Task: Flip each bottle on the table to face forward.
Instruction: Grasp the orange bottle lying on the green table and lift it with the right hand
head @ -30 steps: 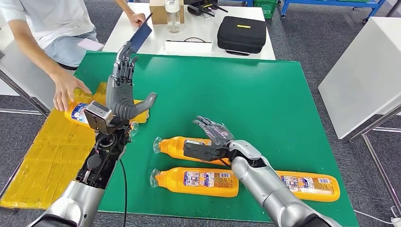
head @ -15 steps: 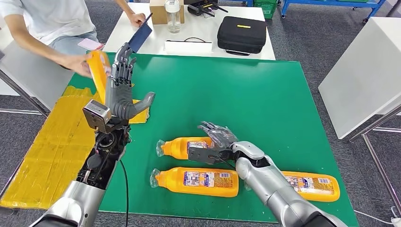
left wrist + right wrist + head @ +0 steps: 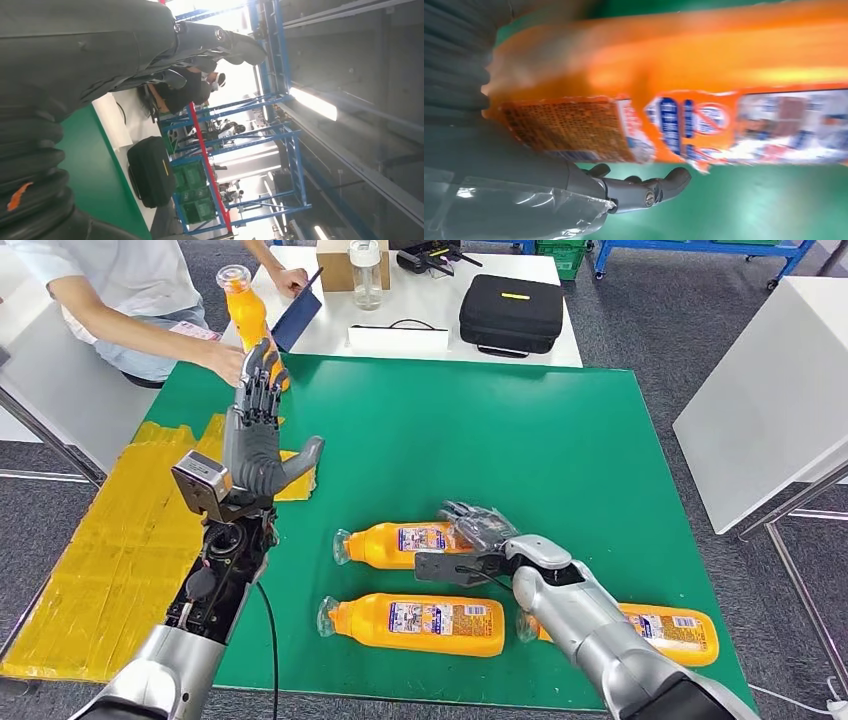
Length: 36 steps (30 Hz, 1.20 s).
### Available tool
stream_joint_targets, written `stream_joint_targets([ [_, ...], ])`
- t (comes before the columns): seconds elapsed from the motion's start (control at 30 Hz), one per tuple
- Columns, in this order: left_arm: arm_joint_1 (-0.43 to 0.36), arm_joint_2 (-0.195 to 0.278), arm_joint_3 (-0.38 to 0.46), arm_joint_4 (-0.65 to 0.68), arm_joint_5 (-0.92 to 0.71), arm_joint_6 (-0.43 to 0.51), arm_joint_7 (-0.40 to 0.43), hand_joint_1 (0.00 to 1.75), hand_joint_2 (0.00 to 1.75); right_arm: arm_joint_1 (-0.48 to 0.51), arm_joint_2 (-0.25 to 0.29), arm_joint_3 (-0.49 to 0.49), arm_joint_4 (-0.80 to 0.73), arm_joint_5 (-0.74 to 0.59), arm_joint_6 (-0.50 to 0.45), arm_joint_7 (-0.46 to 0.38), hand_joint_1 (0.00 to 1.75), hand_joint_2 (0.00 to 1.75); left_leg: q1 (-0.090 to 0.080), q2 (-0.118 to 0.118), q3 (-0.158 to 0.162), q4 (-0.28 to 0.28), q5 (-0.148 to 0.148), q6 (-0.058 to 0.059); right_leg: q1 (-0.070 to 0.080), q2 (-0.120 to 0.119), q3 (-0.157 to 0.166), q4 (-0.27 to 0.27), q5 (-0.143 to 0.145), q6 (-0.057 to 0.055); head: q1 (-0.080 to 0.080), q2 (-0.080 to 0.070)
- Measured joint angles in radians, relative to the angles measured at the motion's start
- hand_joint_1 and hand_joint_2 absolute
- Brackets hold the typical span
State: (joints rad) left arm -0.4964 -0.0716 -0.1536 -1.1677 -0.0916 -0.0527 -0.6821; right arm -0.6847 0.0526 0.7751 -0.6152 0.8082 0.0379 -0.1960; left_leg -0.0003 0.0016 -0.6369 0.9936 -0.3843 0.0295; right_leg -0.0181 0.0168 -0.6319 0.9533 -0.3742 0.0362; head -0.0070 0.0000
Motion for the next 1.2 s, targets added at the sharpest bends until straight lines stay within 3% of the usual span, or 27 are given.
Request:
stream_joint_targets([
  [0.27,0.002,-0.009,0.004,0.007,-0.001,-0.001,0.0,0.0,1.75,-0.016,-0.006,0.007,0.043,0.014,0.006,0.016,0.0,1.75,0.0,0.0,0.0,0.0,0.0,0.0,0.0,0.0,0.0,0.0,0.0,0.0,0.0,0.0],
  [0.47,0.002,-0.012,0.004,0.011,0.0,-0.006,0.0,0.0,1.75,-0.029,-0.009,0.014,0.075,0.026,0.015,0.027,0.21,1.75,0.0,0.0,0.001,0.0,0.0,0.0,0.0,0.0,0.0,0.0,0.0,0.0,0.0,0.0],
  [0.53,0.002,-0.012,0.004,0.011,0.001,-0.008,0.0,0.0,1.75,-0.033,-0.01,0.017,0.083,0.03,0.02,0.027,0.76,1.75,0.0,0.001,0.001,0.0,0.0,0.0,0.0,0.0,0.001,0.0,0.0,0.0,0.0,0.0],
  [0.6,0.001,-0.017,0.004,0.015,0.006,-0.013,0.0,0.0,1.75,-0.048,-0.016,0.035,0.116,0.06,0.029,0.039,1.53,1.75,0.0,0.001,0.003,0.0,0.0,0.0,0.0,0.001,0.002,0.0,0.0,0.0,0.0,0.0],
  [0.67,0.001,-0.023,0.004,0.018,0.009,-0.018,0.0,0.0,1.75,-0.062,-0.023,0.057,0.149,0.091,0.029,0.059,1.75,1.75,0.0,0.001,0.006,0.0,0.0,0.0,0.0,0.0,0.005,-0.001,0.0,0.0,0.0,0.0],
  [1.2,0.007,-0.029,0.004,0.018,0.011,-0.031,0.0,0.0,1.75,-0.063,-0.021,0.079,0.174,0.134,-0.052,0.122,1.75,1.75,-0.003,0.0,0.007,0.0,0.004,0.002,-0.003,0.0,0.007,-0.001,0.002,0.001,0.0,0.0],
])
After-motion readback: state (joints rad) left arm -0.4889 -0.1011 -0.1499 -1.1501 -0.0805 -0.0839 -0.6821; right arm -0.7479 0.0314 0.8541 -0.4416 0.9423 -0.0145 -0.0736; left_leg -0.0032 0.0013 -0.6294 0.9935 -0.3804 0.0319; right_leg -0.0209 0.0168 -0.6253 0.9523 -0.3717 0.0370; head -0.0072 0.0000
